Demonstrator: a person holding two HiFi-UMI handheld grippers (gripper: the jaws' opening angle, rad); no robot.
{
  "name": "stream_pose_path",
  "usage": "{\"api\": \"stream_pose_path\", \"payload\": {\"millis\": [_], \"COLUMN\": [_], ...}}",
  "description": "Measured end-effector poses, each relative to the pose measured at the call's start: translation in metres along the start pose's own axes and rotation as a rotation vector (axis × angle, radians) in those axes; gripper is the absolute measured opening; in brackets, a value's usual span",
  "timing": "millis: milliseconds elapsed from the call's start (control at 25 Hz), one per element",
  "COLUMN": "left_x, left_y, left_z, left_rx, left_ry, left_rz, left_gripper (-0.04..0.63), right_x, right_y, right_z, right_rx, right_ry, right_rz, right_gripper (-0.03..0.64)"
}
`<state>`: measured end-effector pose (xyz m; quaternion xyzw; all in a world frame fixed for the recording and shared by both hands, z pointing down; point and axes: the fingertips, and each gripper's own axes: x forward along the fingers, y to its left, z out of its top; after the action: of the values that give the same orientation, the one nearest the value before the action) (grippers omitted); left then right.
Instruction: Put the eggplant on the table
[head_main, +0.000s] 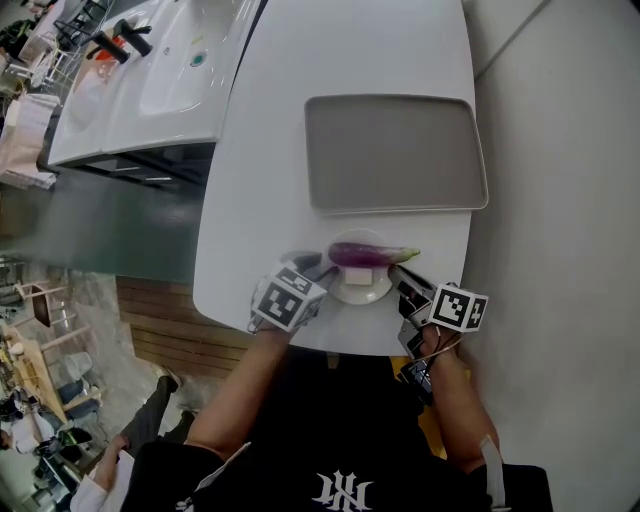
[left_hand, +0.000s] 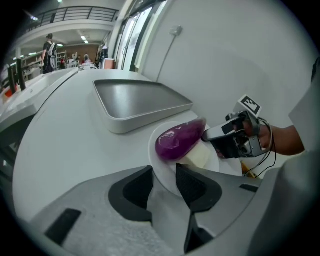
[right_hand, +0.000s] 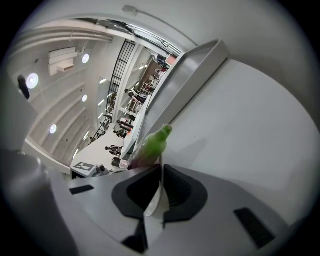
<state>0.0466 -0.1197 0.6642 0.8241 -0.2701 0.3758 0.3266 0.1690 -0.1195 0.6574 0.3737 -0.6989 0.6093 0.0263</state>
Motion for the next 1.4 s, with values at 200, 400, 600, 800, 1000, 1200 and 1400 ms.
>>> {"api": "stream_pose_path", "payload": {"millis": [200, 400, 600, 800, 1000, 1200, 1400], "left_x": [0.002, 0.003, 0.004, 0.008, 0.012, 0.014, 0.014], "left_y": [-0.001, 0.003, 0.008, 0.015, 0.019, 0.022, 0.028], "left_z": [-0.003, 0.001, 0.004, 0.002, 0.0, 0.001, 0.004], "left_rx": [0.073, 0.156, 0.212, 0.214, 0.259, 0.286, 0.371], "left_ry": [0.041, 0.081, 0.107, 0.133, 0.166, 0.141, 0.101], "left_rz": [0.048, 0.1, 0.137, 0.143, 0.163, 0.169, 0.232], "left_gripper": [0.135, 0.146, 0.149, 0.155, 0.164, 0.164, 0.164], "right_x": [0.002, 0.006, 0.013, 0.021, 0.027, 0.031, 0.04], "right_y": [-0.006, -0.008, -0.012, -0.015, -0.016, -0.017, -0.016], "right_z": [-0.005, -0.005, -0.005, -0.003, -0.002, -0.001, 0.005], "right_rx": [-0.072, -0.133, -0.211, -0.304, -0.396, -0.456, -0.609], "right_ry": [0.039, 0.064, 0.1, 0.141, 0.173, 0.179, 0.196], "right_rz": [-0.089, -0.148, -0.202, -0.259, -0.302, -0.328, -0.398], "right_gripper": [0.015, 0.018, 0.03, 0.04, 0.05, 0.058, 0.08]}}
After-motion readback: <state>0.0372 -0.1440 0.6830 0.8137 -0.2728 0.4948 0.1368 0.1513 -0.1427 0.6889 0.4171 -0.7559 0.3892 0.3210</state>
